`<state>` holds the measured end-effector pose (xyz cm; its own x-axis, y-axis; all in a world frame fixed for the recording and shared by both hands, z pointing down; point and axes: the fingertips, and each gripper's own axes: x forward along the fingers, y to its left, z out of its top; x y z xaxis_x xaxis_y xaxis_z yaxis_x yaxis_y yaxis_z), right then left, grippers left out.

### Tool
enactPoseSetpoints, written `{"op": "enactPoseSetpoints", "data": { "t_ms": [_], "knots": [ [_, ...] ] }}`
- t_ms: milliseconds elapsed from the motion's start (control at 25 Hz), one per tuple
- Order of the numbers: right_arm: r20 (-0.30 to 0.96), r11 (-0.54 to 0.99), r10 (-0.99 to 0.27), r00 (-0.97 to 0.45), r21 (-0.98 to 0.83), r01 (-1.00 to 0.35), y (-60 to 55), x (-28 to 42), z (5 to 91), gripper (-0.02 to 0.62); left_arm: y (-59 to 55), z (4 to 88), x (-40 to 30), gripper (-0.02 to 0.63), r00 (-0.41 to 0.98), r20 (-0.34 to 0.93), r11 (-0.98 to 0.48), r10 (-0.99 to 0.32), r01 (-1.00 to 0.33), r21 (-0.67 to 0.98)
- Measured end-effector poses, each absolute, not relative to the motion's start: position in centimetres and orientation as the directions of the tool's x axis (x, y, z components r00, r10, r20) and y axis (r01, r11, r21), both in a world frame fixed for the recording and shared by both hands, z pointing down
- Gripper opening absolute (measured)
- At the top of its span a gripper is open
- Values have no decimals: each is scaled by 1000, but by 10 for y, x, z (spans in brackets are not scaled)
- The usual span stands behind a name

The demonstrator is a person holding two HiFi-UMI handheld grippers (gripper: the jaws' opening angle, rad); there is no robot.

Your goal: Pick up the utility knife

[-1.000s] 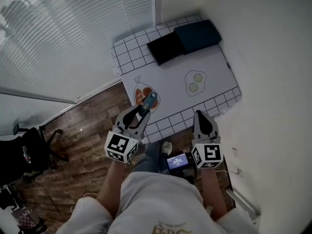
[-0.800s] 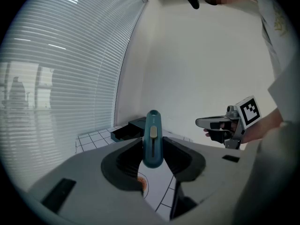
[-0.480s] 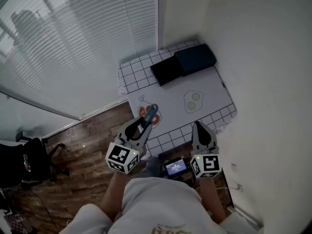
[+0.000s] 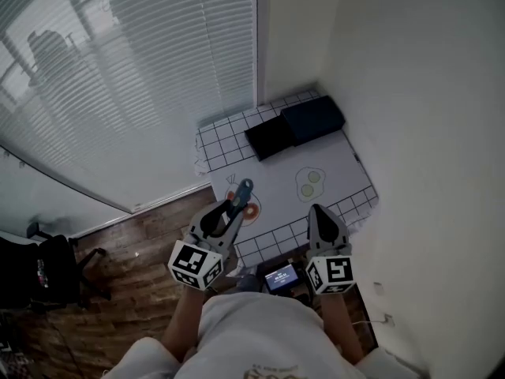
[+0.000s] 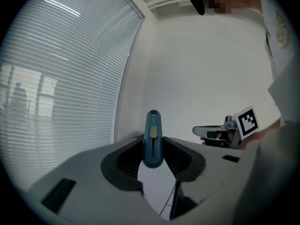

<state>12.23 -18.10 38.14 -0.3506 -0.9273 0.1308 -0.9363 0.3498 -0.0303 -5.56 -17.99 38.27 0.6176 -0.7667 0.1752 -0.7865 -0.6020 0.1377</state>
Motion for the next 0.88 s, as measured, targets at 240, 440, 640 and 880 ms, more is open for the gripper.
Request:
{"op": "enactPoseSetpoints", "data": {
  "t_ms": [240, 440, 640, 880],
  "knots": [
    [107, 360, -927, -360, -19, -933, -181, 119, 369, 6, -171, 379, -58, 143, 612, 177, -603, -771, -791, 106],
    [89, 361, -928, -361, -21, -933, -184, 120, 363, 6, -172, 379, -60, 143, 603, 170, -595, -779, -797, 102],
    [93, 370, -924, -370, -15, -929, -184, 116, 363, 6, -173, 376, -59, 143, 609, 162, -600, -777, -793, 101],
    [90, 374, -923, -374, -15, -927, -185, 114, 361, 6, -176, 374, -61, 143, 607, 152, -597, -780, -795, 106]
  ]
}}
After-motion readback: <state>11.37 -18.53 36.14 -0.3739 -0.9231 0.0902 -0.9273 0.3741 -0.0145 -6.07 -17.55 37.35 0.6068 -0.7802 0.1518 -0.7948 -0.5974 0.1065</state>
